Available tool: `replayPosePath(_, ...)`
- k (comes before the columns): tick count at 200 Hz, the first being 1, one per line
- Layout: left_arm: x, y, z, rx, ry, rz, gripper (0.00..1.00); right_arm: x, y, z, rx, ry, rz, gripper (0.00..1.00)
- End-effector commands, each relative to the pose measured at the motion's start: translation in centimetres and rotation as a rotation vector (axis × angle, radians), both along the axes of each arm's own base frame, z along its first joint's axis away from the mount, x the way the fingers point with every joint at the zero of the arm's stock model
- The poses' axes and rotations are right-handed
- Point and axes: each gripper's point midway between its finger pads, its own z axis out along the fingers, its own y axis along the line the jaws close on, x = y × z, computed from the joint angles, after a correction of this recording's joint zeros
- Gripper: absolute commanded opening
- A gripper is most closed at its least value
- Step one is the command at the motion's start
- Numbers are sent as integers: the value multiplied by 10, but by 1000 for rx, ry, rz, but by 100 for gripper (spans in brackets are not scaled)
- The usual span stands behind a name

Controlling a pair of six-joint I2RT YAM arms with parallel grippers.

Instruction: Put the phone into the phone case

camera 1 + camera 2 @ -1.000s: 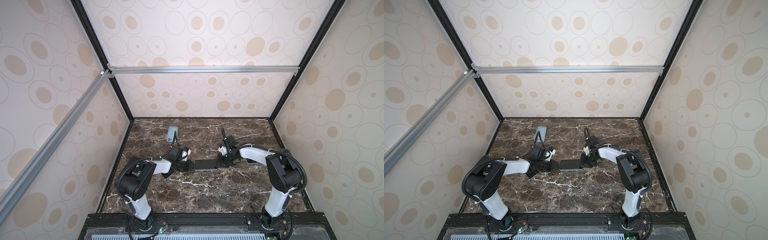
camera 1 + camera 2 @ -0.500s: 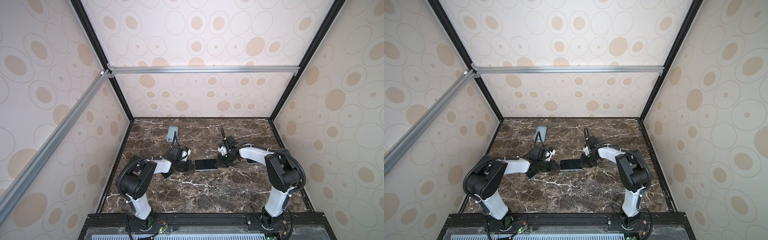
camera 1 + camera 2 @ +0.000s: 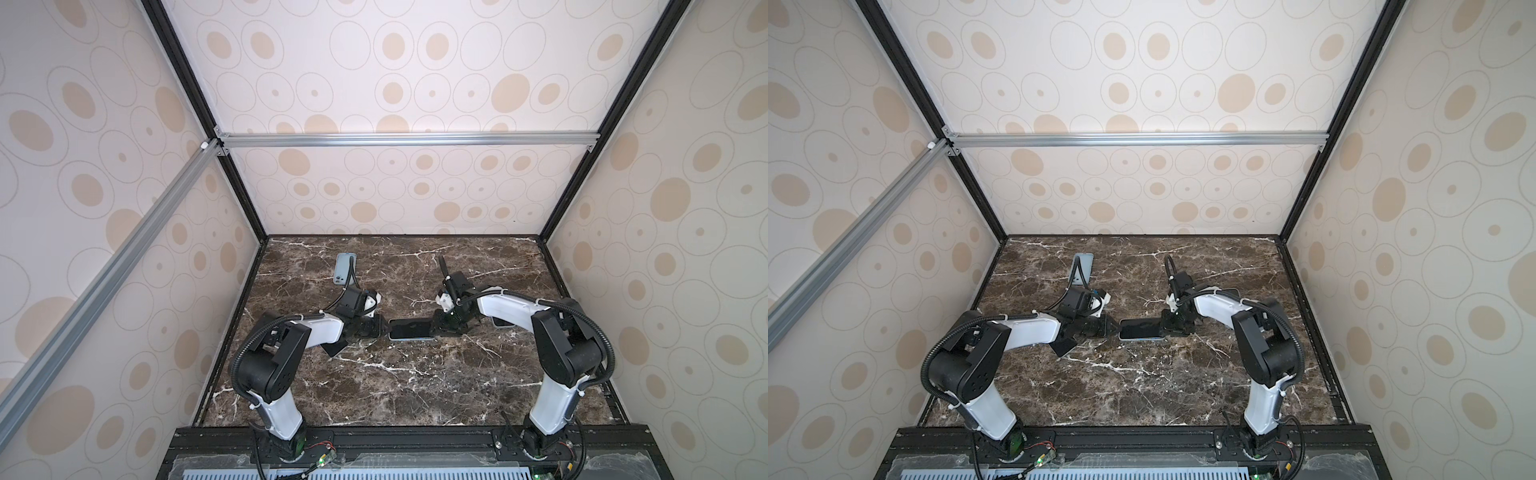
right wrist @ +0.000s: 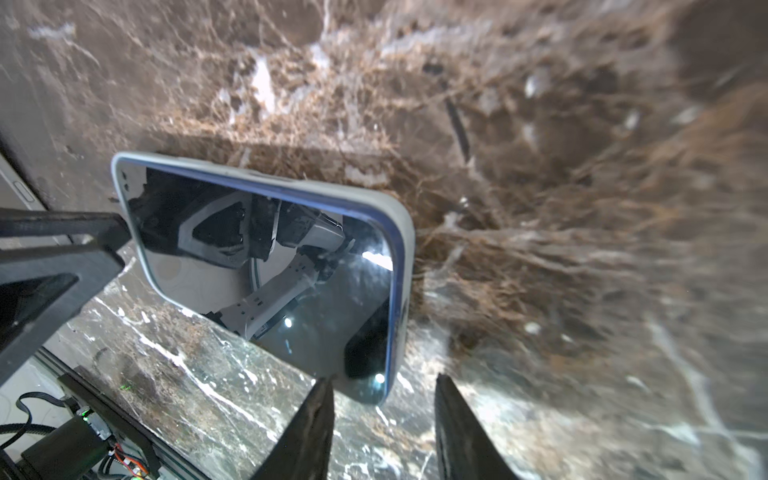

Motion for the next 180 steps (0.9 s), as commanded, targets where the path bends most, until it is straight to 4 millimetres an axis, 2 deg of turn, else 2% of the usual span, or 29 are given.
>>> replayPosePath(1, 15, 4, 11, 36, -50, 10, 26, 7, -3, 18, -6, -38, 11, 43)
replayPosePath(55, 0, 3, -8, 16, 3, -10, 28, 11, 8, 15, 41, -27, 15, 45)
replayPosePath(86, 2, -1, -11, 4, 16, -22, 28, 10, 9, 10, 43, -13, 21, 44)
replayPosePath(154, -1, -6, -17, -24, 53, -29, 26, 8, 15, 0, 68, 27, 26, 32)
replayPosePath(180, -3, -7, -20, -32, 70, -34, 25, 7, 21, -3, 85, 37, 30, 23)
